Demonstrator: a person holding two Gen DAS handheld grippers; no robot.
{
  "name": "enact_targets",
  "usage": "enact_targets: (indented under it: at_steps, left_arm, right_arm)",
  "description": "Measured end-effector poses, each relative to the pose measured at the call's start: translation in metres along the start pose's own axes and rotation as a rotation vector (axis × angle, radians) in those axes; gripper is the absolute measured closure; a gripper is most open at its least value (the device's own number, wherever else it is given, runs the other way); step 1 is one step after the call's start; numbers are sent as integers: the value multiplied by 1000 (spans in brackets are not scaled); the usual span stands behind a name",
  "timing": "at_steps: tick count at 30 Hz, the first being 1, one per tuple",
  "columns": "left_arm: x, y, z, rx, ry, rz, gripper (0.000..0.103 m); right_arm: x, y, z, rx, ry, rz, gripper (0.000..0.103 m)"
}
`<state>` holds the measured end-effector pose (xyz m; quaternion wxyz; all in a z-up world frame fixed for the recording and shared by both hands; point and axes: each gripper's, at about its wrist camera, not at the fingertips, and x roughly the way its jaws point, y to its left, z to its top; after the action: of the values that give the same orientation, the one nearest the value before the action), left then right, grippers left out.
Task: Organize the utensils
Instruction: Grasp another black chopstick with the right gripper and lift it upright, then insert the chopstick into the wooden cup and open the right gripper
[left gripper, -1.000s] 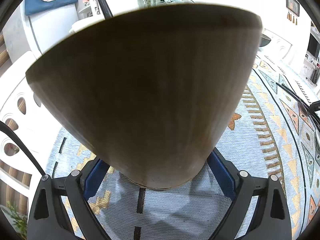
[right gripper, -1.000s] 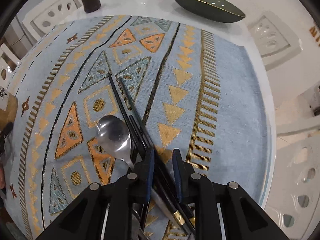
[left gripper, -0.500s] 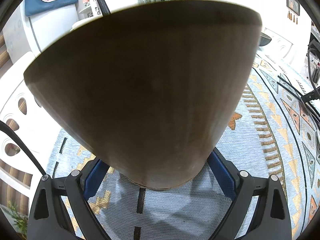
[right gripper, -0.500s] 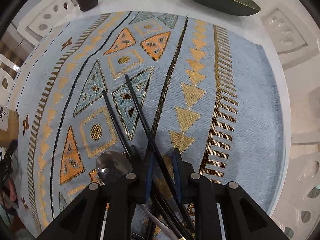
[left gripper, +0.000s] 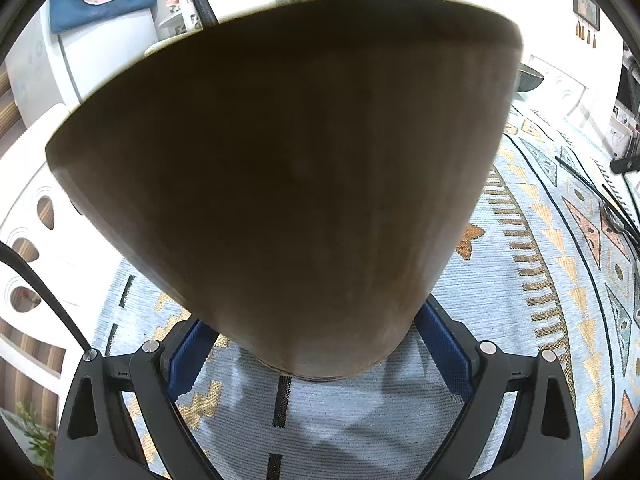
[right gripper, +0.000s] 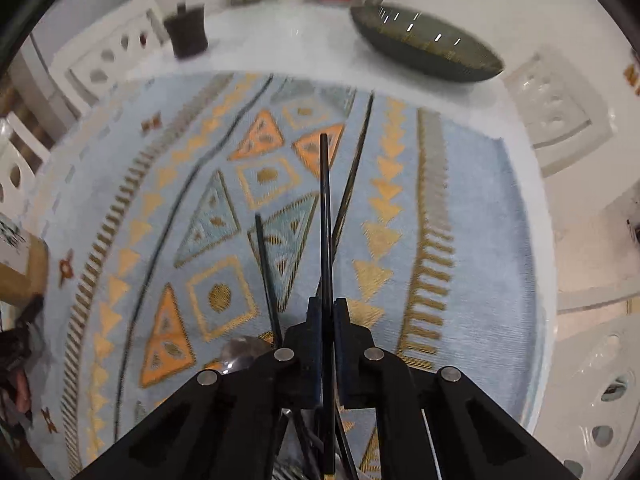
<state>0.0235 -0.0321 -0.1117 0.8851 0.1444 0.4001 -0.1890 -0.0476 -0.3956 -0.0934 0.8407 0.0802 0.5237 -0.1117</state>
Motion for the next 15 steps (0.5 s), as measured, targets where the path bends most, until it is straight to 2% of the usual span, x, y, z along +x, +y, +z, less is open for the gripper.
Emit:
enact_targets:
  at_steps: [11, 15]
  left_arm:
    - [-3, 2, 1, -3, -1, -5, 9]
    - [-3, 3, 1, -4, -1, -8, 9]
  right_arm:
    - [-90, 11, -12, 175, -257, 7, 98]
    - [-111, 20, -8, 265, -353, 66, 98]
